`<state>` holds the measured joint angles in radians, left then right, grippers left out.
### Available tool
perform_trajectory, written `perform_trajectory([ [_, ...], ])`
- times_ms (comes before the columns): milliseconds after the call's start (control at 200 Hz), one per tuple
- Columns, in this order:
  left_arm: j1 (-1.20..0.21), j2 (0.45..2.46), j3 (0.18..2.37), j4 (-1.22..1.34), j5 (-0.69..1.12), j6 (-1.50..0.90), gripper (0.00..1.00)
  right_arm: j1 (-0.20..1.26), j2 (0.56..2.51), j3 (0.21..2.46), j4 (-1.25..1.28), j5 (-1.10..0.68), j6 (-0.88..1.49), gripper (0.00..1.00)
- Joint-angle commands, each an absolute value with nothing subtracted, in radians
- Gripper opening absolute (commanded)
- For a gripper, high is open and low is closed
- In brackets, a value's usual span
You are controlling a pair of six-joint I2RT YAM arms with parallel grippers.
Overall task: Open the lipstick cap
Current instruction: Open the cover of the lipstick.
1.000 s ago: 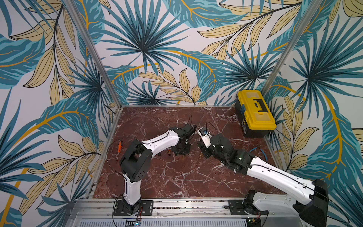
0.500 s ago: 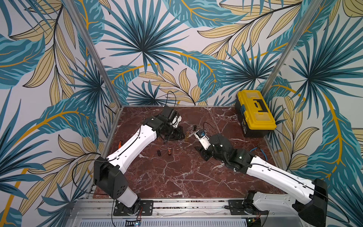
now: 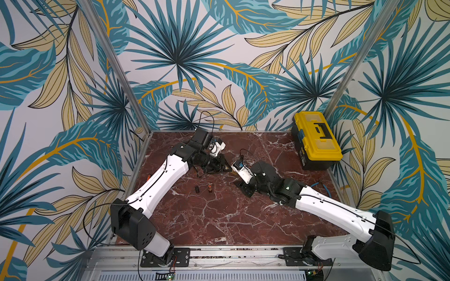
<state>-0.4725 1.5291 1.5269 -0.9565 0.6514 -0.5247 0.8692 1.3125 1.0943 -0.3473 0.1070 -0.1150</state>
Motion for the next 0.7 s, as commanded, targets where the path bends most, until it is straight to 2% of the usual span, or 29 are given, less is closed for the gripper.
perform_trajectory([
  [0,-0.463,1.482,1.519,-0.956,0.712,-0.53,0.2,0.865,1.339,1.123,-0.338,0.097,-0.155,0.5],
  [210,-0.459,1.469,1.496,-0.957,0.714,-0.535,0.17,0.844,1.377,1.133,-0.297,0.066,-0.168,0.43],
  [691,-0.454,1.487,1.474,-0.96,0.729,-0.527,0.13,0.839,1.396,1.16,-0.295,0.017,-0.198,0.33],
])
